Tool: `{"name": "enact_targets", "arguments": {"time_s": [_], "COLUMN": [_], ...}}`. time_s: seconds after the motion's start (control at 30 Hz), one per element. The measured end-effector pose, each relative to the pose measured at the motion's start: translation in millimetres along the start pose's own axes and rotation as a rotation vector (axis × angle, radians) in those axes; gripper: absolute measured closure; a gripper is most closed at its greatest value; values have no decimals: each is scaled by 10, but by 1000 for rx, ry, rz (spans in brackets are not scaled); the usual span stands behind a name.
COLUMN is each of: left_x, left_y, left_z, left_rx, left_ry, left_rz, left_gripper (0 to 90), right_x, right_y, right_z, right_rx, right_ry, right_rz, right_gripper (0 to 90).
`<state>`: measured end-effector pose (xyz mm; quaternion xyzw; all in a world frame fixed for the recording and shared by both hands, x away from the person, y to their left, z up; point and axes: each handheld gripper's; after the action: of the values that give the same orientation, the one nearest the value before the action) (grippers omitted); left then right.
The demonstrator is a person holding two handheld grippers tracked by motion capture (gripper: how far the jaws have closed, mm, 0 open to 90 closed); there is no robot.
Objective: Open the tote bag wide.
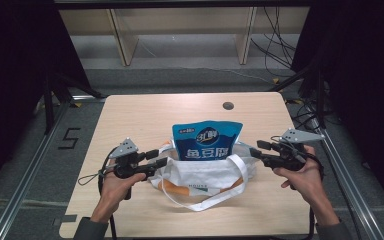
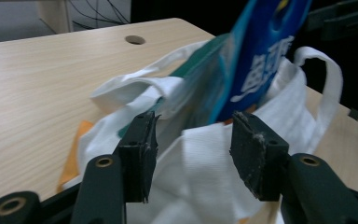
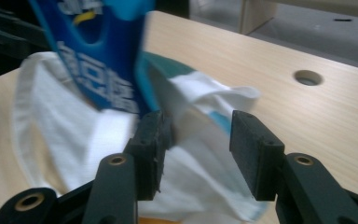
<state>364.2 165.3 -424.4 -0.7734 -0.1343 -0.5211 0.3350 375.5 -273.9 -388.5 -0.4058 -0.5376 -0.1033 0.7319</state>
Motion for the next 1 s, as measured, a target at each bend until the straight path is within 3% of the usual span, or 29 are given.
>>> {"name": "enact_targets", "arguments": {"time_s": [0.13,0.17,0.2,0.3,0.33,0.37,0.4,0.43,0.47,0.5,0.53,0.6,0.63,0.67,0.73,0.8,0.87,1.0], "left_x": [6,0,-10,-45,-65,-82,-82,-105,-115,-134,-163,-203,-317,-402,-545,-617,-614,-637], "left_y": [45,56,69,128,143,154,154,178,193,213,241,273,374,452,579,650,698,713], "left_z": [-74,-88,-99,-107,-114,-128,-128,-130,-125,-127,-131,-144,-168,-192,-202,-236,-250,-211], "left_rx": [-38,-32,-26,-31,-31,-25,-25,-34,-33,-27,-35,-28,-39,-41,-43,-40,-21,-34], "left_ry": [32,30,32,39,50,65,65,107,125,127,127,138,159,165,215,201,223,191], "left_rz": [12,22,27,37,44,54,54,76,82,86,97,118,179,210,296,324,344,338], "left_gripper": [501,499,498,503,539,570,597,630,663,695,724,767,788,809,821,827,835,848], "right_x": [54,62,66,20,6,-22,-41,-58,-72,-96,-124,-186,-222,-259,-352,-397,-553,-644], "right_y": [53,59,86,190,220,240,258,278,296,326,349,436,484,535,654,709,886,1044], "right_z": [203,257,274,355,344,364,361,369,370,384,399,430,455,482,521,521,522,514], "right_rx": [65,83,88,93,101,106,105,94,91,78,108,121,124,132,108,100,92,78], "right_ry": [-29,-15,-43,-36,-57,-46,-62,-84,-109,-120,-124,-155,-173,-184,-197,-206,-198,-188], "right_rz": [4,24,23,69,89,100,107,130,161,165,180,218,239,269,305,330,383,393], "right_gripper": [536,531,525,534,606,670,681,684,686,794,836,851,863,866,868,869,872,876]}}
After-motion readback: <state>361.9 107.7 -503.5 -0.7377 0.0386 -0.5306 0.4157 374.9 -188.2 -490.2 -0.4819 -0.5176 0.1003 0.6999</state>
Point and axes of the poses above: each handheld gripper's, and its own axes: y roughly forward along the jaws, x roughly out of its top, z roughly to its left
